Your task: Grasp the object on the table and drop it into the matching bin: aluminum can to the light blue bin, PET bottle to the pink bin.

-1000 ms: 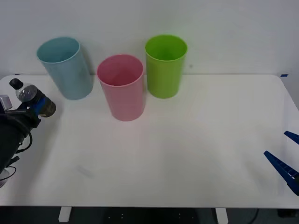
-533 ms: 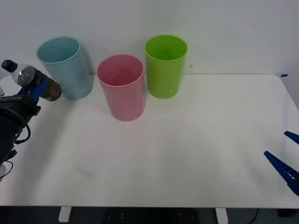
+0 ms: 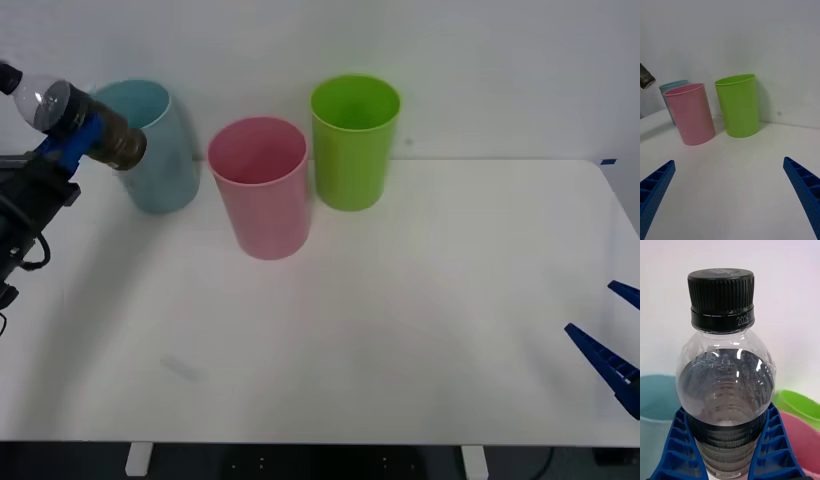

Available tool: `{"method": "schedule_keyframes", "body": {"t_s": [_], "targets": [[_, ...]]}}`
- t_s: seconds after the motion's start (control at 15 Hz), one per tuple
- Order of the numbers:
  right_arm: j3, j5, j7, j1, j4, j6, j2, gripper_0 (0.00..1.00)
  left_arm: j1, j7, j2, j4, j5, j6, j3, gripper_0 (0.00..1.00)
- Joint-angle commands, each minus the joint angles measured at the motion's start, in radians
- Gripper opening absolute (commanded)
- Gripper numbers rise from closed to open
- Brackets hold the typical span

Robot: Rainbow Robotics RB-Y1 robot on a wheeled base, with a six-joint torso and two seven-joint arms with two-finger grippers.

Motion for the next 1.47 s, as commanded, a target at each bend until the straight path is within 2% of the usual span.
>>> {"method": "schedule_keyframes", "body": {"t_s": [0.07,0.33,0.73,1.0,1.2,1.47], "targets": [[0.0,0.0,0.0,0.0,0.0,0.0,0.0,1.0,-0.052,0.056,0.053,0.001,0.001,-0.024,-0.03,0.0],[0.0,0.0,0.0,0.0,0.0,0.0,0.0,1.0,-0.161,0.072,0.102,0.024,0.002,-0.056,-0.127,0.0],[0.0,0.0,0.0,0.0,0.0,0.0,0.0,1.0,-0.399,0.067,0.104,0.248,-0.065,-0.238,-0.242,0.0],[0.0,0.0,0.0,0.0,0.0,0.0,0.0,1.0,-0.534,0.055,0.102,0.361,-0.084,-0.275,-0.341,0.0],[0.0,0.0,0.0,0.0,0.0,0.0,0.0,1.0,-0.618,0.043,0.073,0.456,-0.133,-0.323,-0.363,0.0],[0.0,0.0,0.0,0.0,0.0,0.0,0.0,1.0,-0.64,0.035,0.046,0.485,-0.162,-0.327,-0.361,0.0]]}}
